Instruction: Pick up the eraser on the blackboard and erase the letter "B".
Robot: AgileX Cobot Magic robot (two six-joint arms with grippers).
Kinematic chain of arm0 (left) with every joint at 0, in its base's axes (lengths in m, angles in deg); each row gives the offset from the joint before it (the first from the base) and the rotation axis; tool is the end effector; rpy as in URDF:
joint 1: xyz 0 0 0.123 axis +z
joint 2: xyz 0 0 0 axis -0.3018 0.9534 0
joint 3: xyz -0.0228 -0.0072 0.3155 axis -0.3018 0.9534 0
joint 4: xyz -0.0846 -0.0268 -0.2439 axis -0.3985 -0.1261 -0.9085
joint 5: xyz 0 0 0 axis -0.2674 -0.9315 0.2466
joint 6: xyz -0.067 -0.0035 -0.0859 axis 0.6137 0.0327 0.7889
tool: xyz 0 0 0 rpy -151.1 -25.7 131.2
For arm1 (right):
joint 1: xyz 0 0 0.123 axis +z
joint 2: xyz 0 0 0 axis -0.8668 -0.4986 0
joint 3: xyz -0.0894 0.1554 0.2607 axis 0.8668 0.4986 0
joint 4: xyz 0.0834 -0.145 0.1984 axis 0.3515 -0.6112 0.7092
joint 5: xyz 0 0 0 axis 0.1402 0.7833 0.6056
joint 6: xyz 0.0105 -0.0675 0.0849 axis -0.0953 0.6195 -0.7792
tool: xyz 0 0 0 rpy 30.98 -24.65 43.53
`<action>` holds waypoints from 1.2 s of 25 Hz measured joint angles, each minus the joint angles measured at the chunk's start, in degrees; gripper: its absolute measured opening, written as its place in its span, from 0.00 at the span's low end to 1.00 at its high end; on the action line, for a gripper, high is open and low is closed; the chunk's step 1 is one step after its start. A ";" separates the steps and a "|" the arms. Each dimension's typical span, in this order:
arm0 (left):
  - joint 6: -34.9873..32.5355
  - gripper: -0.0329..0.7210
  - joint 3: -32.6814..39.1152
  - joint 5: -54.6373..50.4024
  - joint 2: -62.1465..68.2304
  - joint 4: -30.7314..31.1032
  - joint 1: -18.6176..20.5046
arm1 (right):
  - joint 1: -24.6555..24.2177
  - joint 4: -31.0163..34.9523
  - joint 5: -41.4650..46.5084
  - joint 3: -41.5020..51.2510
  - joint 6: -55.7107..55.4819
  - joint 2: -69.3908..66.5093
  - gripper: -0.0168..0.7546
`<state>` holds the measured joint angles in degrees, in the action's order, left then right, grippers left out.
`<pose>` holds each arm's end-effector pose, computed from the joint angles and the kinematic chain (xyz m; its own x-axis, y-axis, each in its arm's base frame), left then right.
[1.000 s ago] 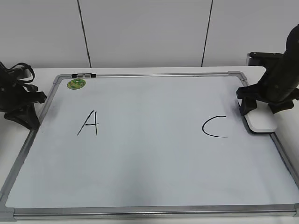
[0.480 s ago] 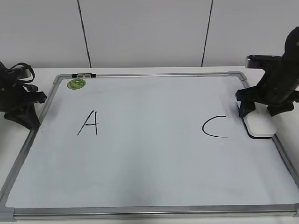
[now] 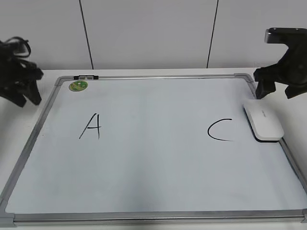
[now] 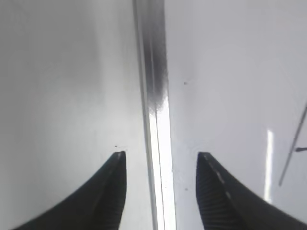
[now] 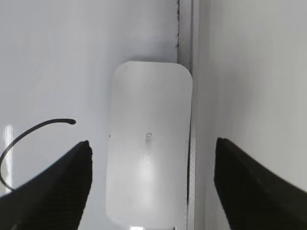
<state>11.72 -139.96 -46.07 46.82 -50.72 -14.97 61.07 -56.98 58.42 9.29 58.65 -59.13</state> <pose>0.4774 -0.0024 0.1758 -0.9888 -0.0004 -0.1495 0.0316 0.9769 -0.2116 0.4212 0.0101 0.2282 -0.9159 -0.0223 -0.4008 -0.0338 0.9992 0.0215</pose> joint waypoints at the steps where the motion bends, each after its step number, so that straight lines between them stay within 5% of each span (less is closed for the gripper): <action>1: 0.63 0.52 -2.24 -2.13 -0.87 0.16 0.00 | 0.00 -0.04 1.15 0.00 0.00 0.79 0.78; 5: 2.54 0.54 -7.78 -7.49 -5.71 1.83 0.00 | 0.00 -0.18 6.55 -0.48 0.11 5.19 0.78; 14: 5.10 0.54 -7.93 -9.49 -22.51 2.60 -2.55 | 0.00 -0.27 16.23 -0.48 1.89 19.79 0.78; 23: 5.31 0.54 5.90 -10.47 -45.14 4.96 -6.34 | 0.00 3.28 22.26 0.12 4.13 36.36 0.78; 30: 5.31 0.54 22.47 -10.69 -63.17 7.44 -6.34 | 0.00 3.38 25.17 10.23 5.03 51.11 0.78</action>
<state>17.03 -117.49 -56.77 -16.35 -43.29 -21.31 61.07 -53.59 83.60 19.52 63.69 -8.03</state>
